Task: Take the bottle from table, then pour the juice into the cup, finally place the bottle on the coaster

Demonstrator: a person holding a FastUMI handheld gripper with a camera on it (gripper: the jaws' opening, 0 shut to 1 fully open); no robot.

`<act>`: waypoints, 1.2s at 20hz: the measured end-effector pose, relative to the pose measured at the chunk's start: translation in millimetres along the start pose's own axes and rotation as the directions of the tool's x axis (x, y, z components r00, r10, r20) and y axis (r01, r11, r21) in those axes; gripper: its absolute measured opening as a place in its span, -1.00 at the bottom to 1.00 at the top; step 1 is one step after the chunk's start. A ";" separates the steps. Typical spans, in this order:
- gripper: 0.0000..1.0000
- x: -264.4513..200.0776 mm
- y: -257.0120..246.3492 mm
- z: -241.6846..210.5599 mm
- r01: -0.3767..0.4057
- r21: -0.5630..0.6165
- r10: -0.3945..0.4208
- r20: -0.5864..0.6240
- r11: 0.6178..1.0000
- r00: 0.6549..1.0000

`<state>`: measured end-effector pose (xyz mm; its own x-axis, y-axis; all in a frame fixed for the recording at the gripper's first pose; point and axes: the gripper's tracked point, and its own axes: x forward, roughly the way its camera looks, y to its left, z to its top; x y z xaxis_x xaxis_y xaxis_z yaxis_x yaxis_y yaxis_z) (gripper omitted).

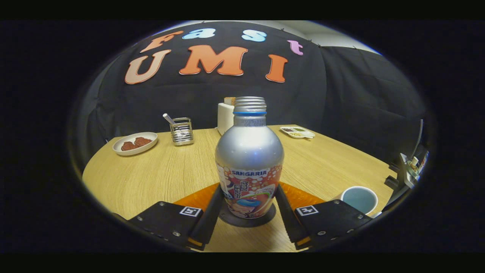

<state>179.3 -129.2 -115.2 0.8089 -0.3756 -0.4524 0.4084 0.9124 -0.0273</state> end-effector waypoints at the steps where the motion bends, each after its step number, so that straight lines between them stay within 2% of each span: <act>1: 0.52 0.5 -0.1 -3.8 -0.002 0.008 0.002 -0.006 1.000 1.000; 10: 0.62 -11.2 0.5 -16.4 -0.017 0.005 0.017 -0.039 1.000 0.999; 15: 0.89 -29.3 2.3 -23.9 -0.033 -0.043 0.030 -0.071 0.999 0.997; 20: 0.95 -79.2 15.2 3.1 -0.123 -0.016 0.123 0.031 0.992 0.992; 24: 0.95 -136.6 36.4 43.8 -0.212 -0.037 0.215 0.165 0.977 0.963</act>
<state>102.2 -51.8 -15.3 0.9362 -0.1919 -0.2944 0.2117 0.9766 0.0366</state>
